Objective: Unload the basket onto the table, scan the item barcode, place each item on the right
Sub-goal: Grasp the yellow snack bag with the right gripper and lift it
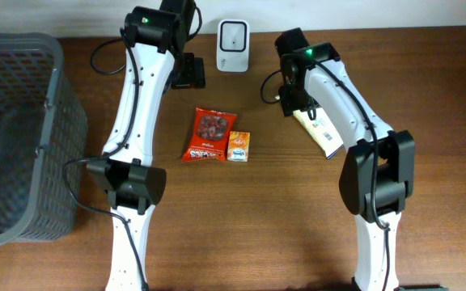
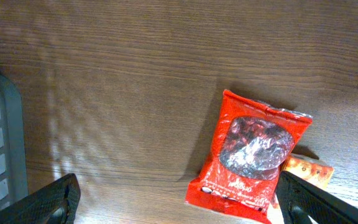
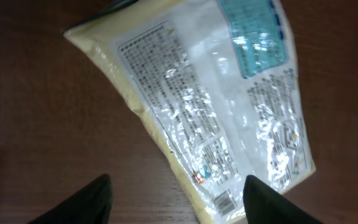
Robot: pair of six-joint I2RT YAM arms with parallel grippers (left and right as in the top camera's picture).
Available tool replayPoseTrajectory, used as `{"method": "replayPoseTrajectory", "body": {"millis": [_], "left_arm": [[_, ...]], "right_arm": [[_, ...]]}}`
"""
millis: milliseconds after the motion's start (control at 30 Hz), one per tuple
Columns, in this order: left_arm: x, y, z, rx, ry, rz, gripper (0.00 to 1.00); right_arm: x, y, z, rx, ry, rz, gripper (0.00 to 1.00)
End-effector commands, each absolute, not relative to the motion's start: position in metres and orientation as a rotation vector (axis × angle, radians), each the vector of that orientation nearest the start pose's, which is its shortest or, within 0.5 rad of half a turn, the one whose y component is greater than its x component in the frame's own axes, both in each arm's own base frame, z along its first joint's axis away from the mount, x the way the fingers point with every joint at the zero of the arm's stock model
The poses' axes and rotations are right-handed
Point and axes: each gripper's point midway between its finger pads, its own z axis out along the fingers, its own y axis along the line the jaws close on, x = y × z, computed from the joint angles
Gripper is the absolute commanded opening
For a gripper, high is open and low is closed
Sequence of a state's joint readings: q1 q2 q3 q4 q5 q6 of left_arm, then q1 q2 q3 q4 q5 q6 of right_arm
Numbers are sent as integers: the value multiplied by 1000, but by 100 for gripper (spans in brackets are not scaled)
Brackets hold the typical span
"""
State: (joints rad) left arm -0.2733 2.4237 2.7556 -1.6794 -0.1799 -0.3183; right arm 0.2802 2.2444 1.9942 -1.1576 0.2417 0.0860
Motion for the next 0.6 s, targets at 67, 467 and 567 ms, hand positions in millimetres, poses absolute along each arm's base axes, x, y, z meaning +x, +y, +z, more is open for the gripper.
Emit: {"method": "replayPoseTrajectory", "body": {"millis": [67,467,567], "left_arm": [[476,-102,188,-110,2864,144,99],[476,-102,188,-110,2864,144,99],[476,-102,188,-109,2864,143,99]], "right_arm": [[473,82,26,-506,2875,-465,72],[494,72,19,-261,2773,-532,4],[508,90,49,-56,2775,-300,4]]}}
